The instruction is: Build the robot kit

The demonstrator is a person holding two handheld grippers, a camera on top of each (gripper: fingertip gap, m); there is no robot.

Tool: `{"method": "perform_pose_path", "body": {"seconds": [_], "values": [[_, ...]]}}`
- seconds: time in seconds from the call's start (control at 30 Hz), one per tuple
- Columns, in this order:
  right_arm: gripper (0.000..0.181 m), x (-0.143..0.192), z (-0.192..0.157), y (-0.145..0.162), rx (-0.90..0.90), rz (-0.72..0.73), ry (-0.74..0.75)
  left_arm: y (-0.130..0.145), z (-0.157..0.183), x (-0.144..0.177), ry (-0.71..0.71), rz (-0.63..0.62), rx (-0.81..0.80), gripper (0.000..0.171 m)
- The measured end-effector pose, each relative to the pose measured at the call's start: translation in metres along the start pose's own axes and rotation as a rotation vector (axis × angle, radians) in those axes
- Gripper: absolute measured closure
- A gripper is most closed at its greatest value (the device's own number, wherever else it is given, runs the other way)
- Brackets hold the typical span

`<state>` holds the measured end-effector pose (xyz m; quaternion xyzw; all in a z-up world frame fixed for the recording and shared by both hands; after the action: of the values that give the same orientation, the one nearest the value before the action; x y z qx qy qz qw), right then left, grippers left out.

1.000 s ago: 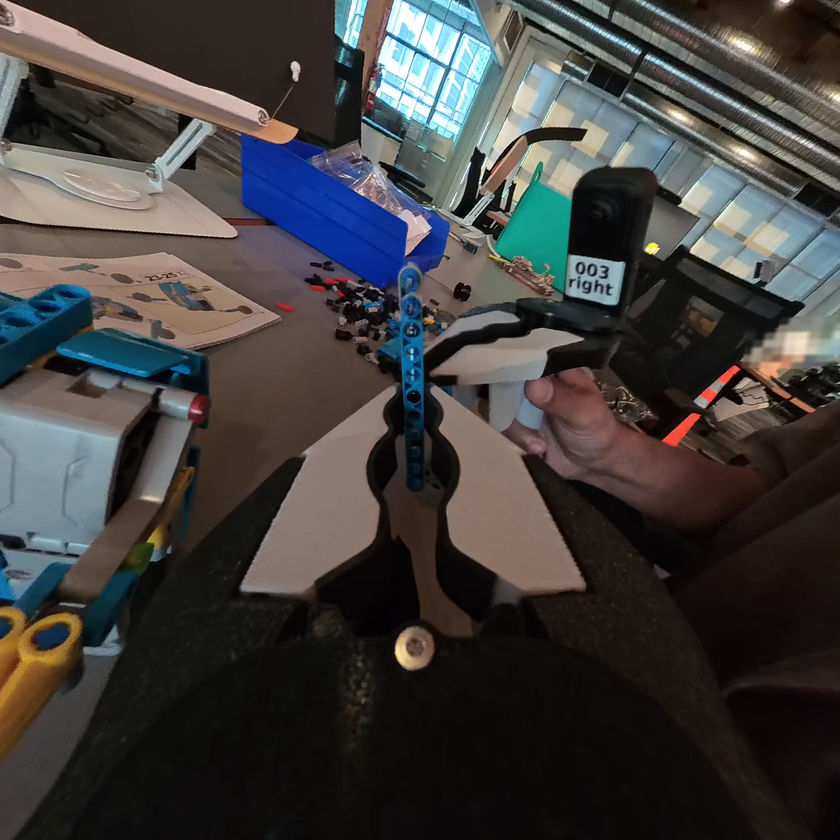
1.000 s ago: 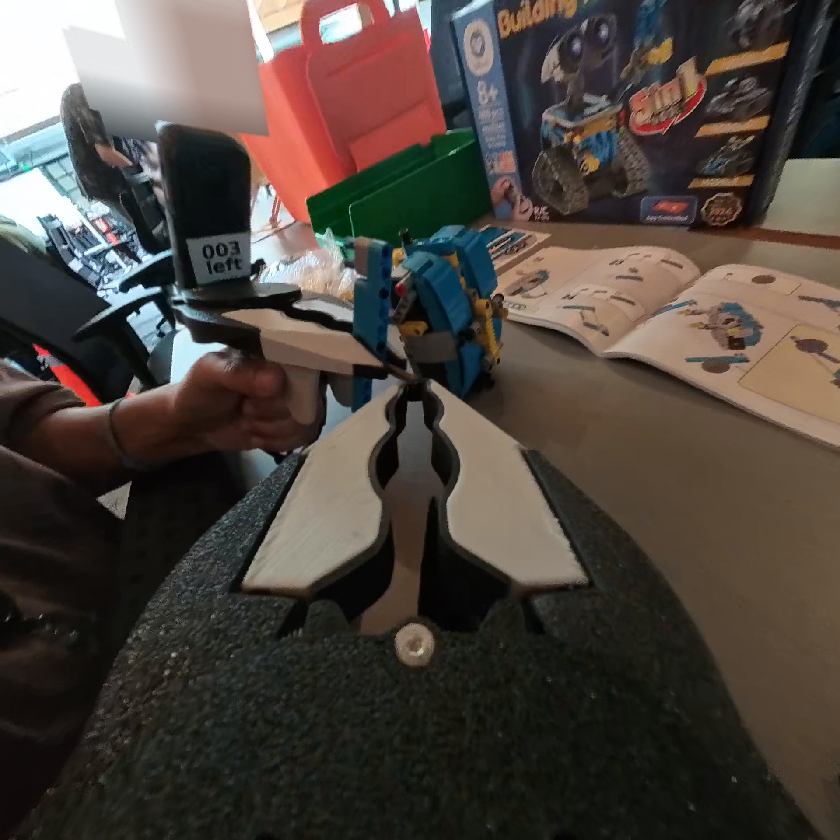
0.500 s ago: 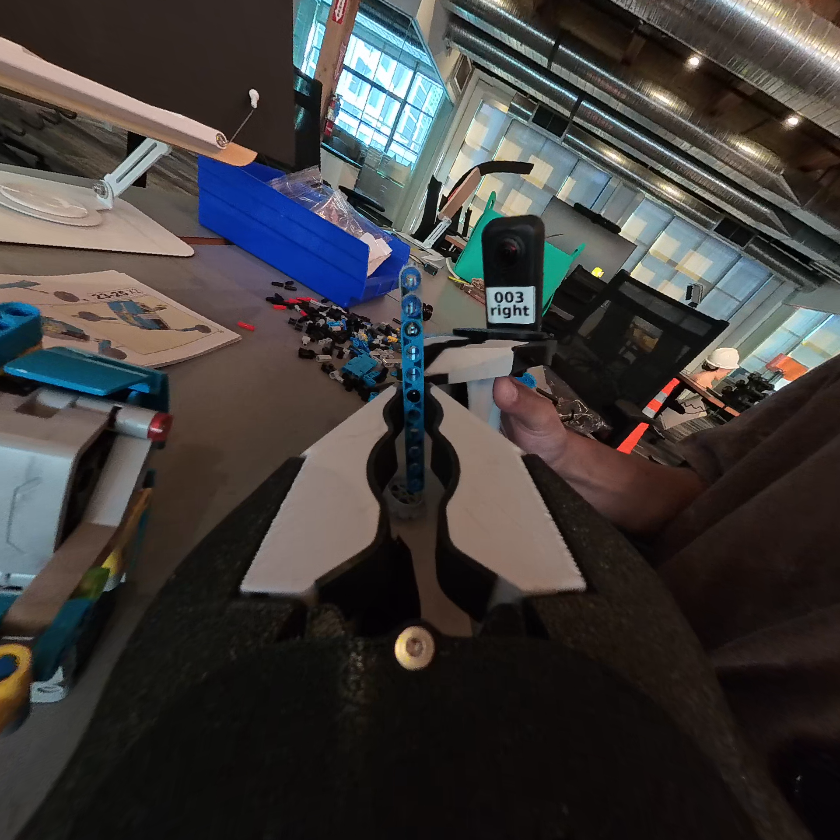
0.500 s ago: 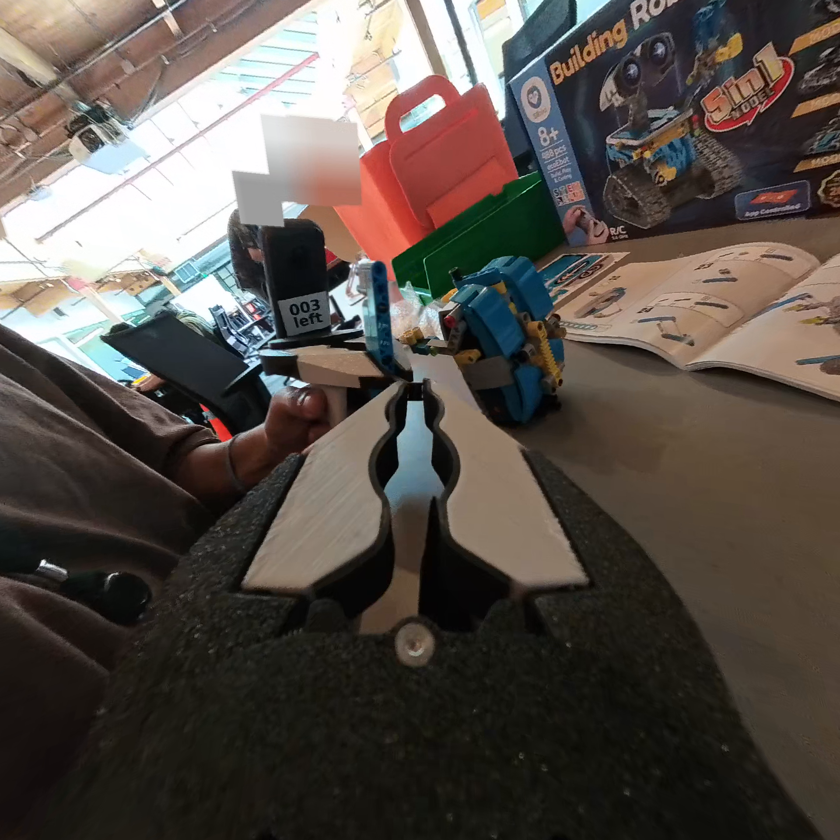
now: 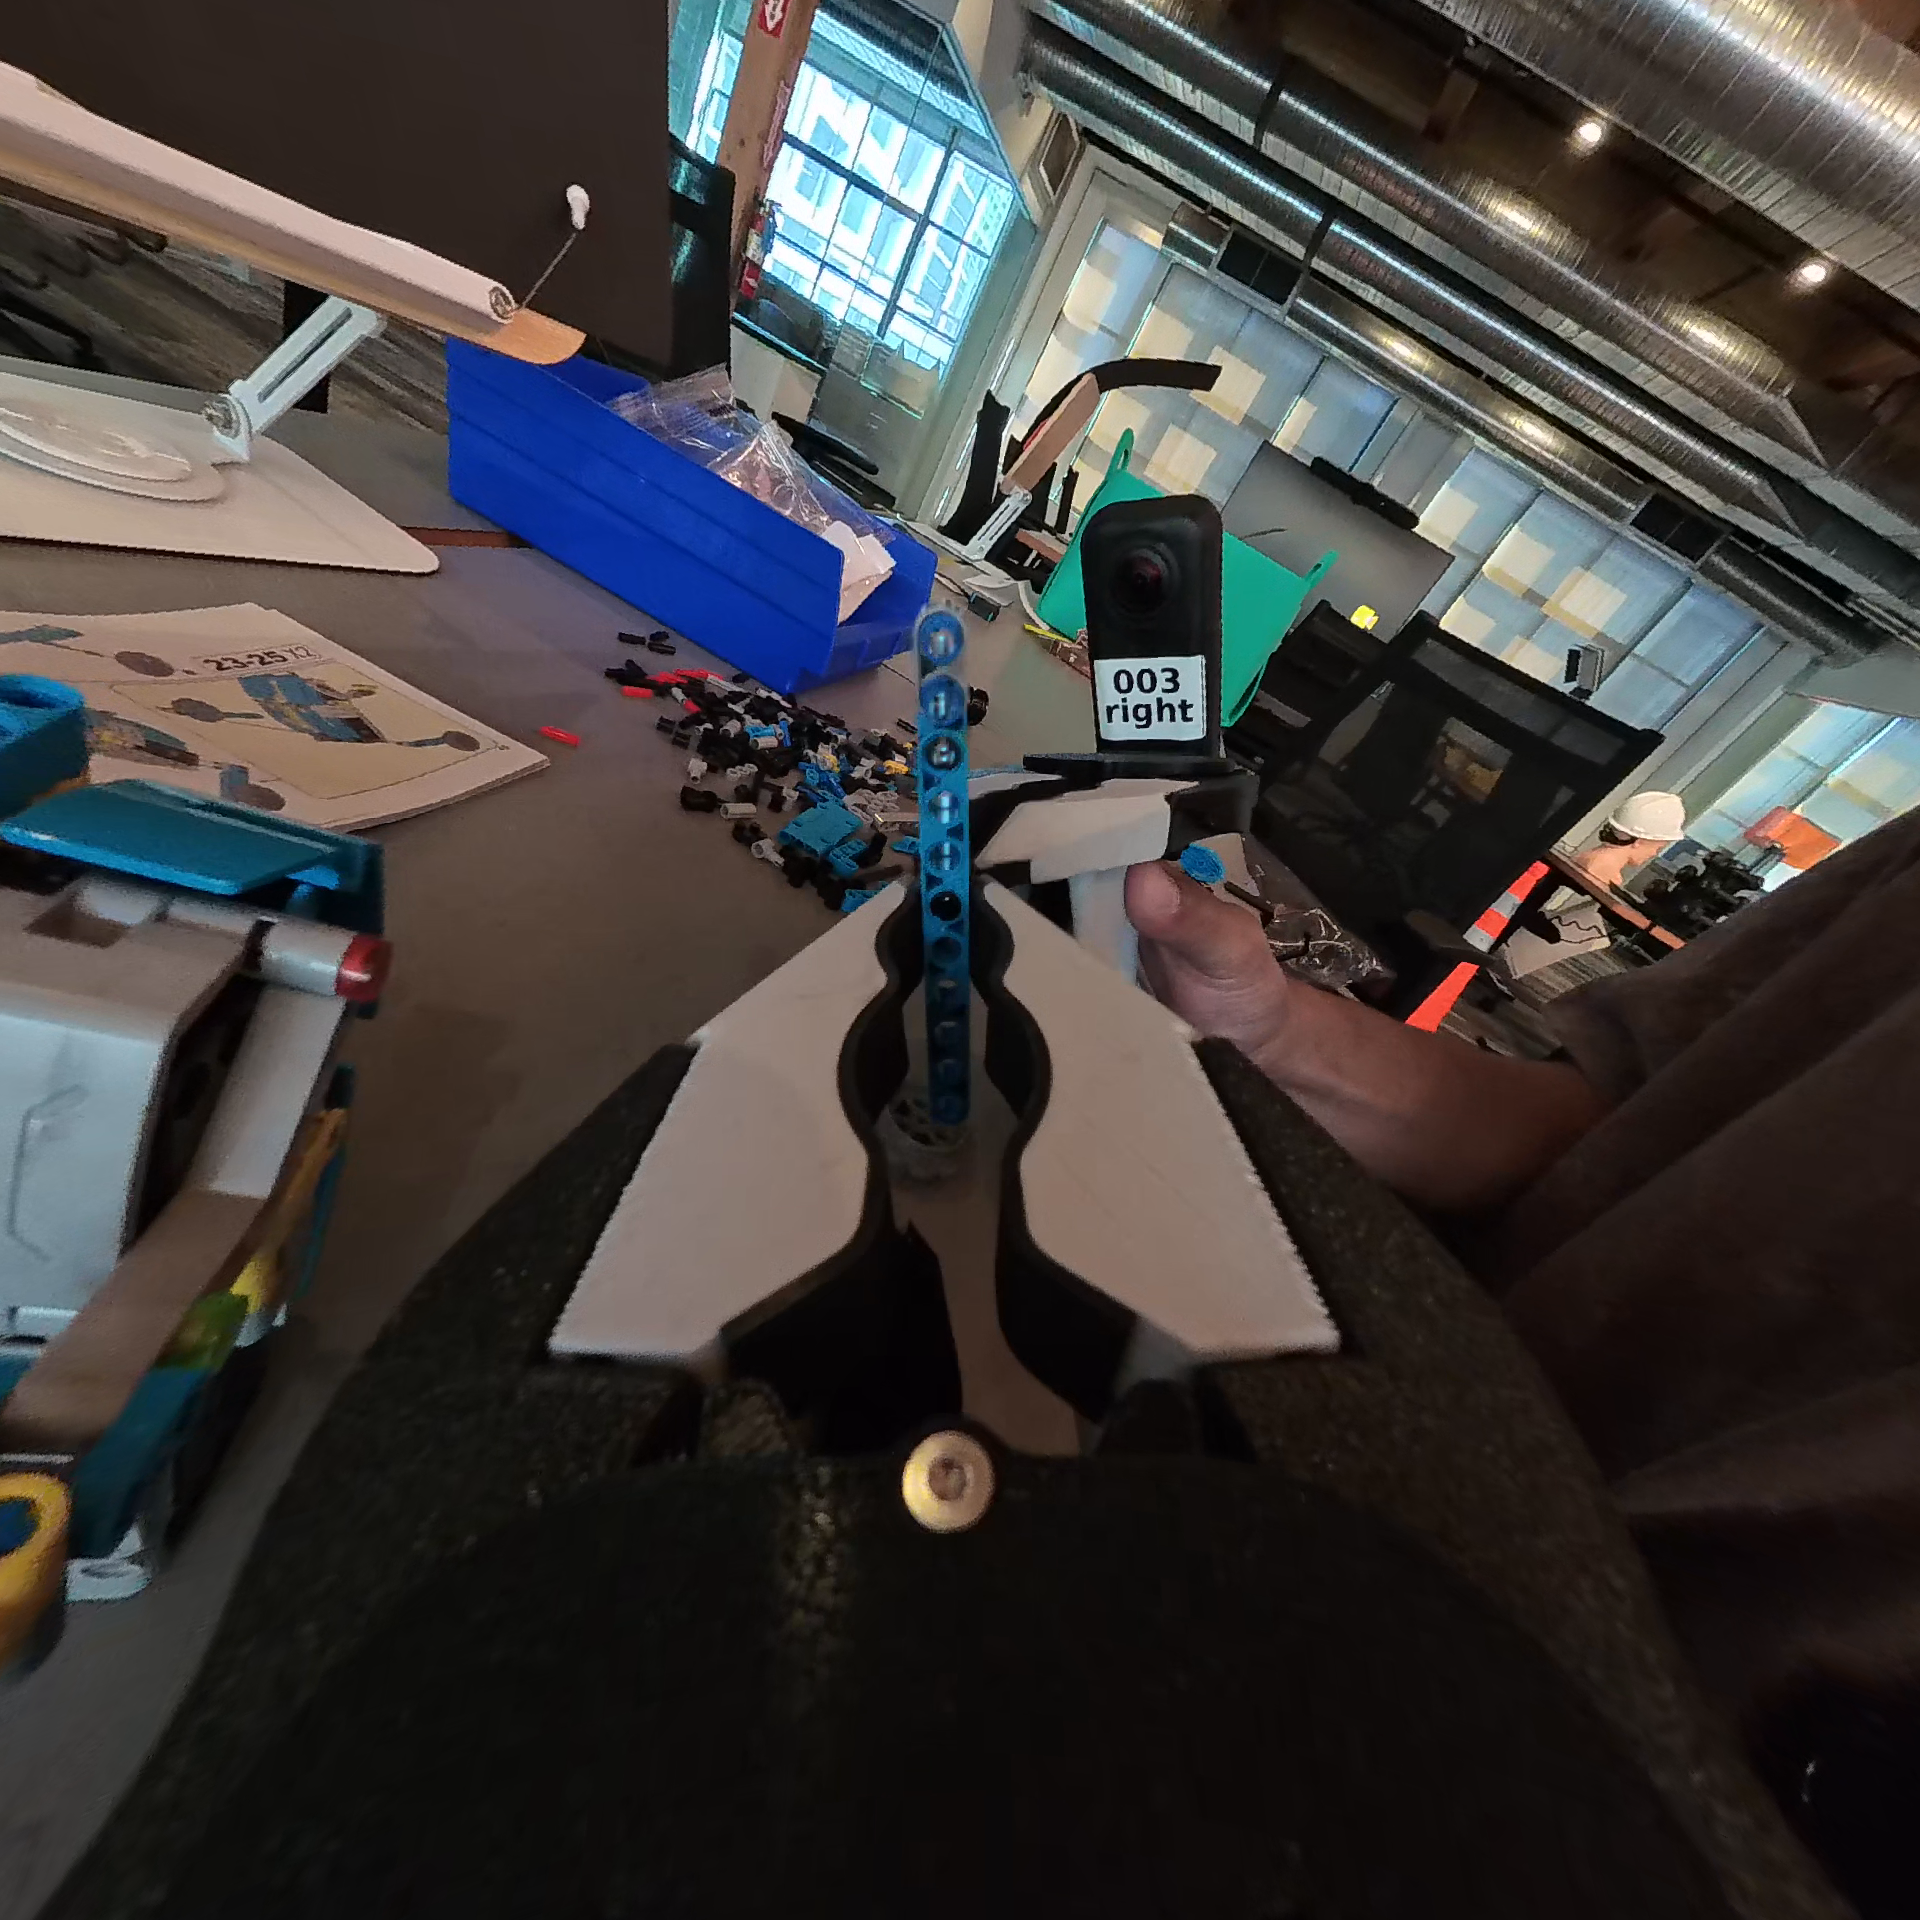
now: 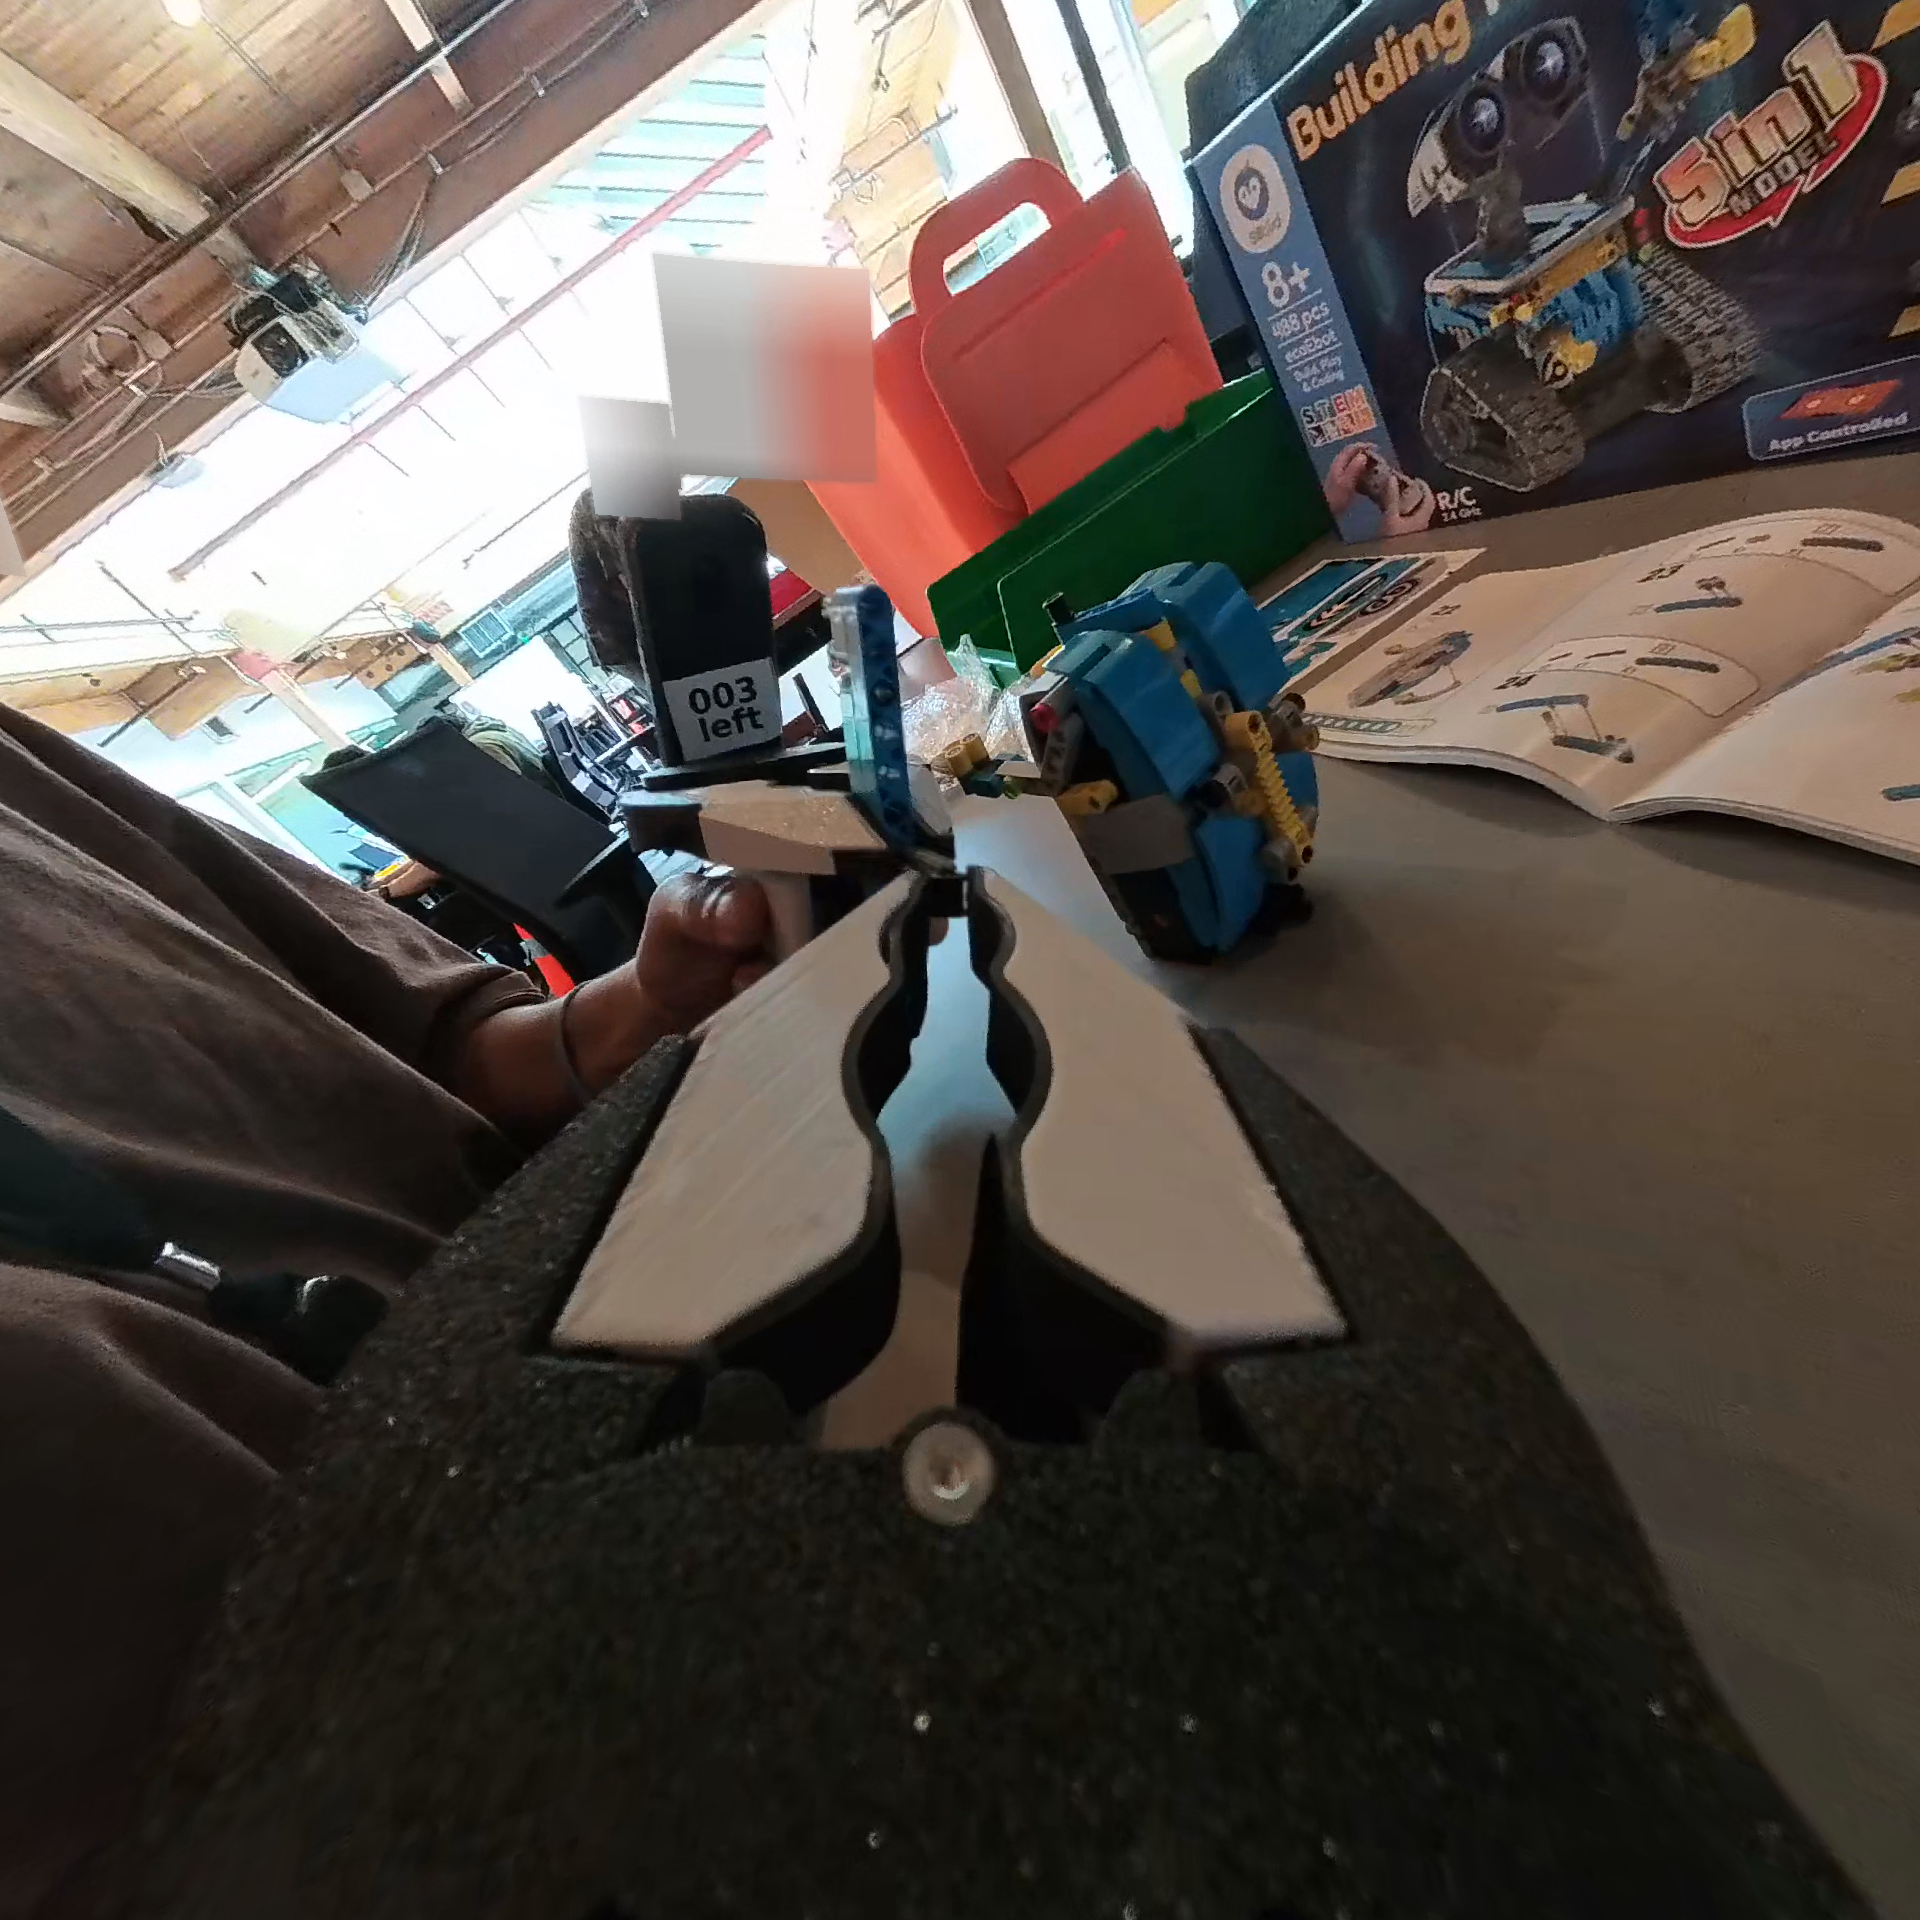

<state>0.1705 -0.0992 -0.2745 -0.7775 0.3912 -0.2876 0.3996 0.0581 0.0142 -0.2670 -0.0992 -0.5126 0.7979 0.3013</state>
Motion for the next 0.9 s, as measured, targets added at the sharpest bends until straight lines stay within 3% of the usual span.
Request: {"method": "perform_pose_path", "body": {"seconds": [0.3, 0.5, 0.9], "values": [[0.175, -0.008, -0.002, 0.004, 0.022, -0.053, 0.009, 0.001, 0.003, -0.002, -0.001, -0.013, -0.023, 0.165], [0.175, 0.004, 0.001, -0.002, 0.011, 0.017, 0.015, -0.001, -0.003, 0.003, -0.005, 0.004, 0.005, 0.165], [0.175, 0.001, -0.001, 0.0, 0.015, 0.002, -0.017, 0.001, 0.002, -0.001, 0.008, -0.011, -0.014, 0.165]]}}
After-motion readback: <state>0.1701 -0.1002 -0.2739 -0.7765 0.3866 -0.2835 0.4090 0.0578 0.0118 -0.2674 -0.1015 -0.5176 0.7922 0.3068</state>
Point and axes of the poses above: each gripper's, where its closed fingertips meet, x back along the fingers, y out of its underside, z = x × y across the jaws, the point moved 8 cm from there along x, back along the fingers, and after that the axes turned 10 degrees about -z, right-handed, at the moved point
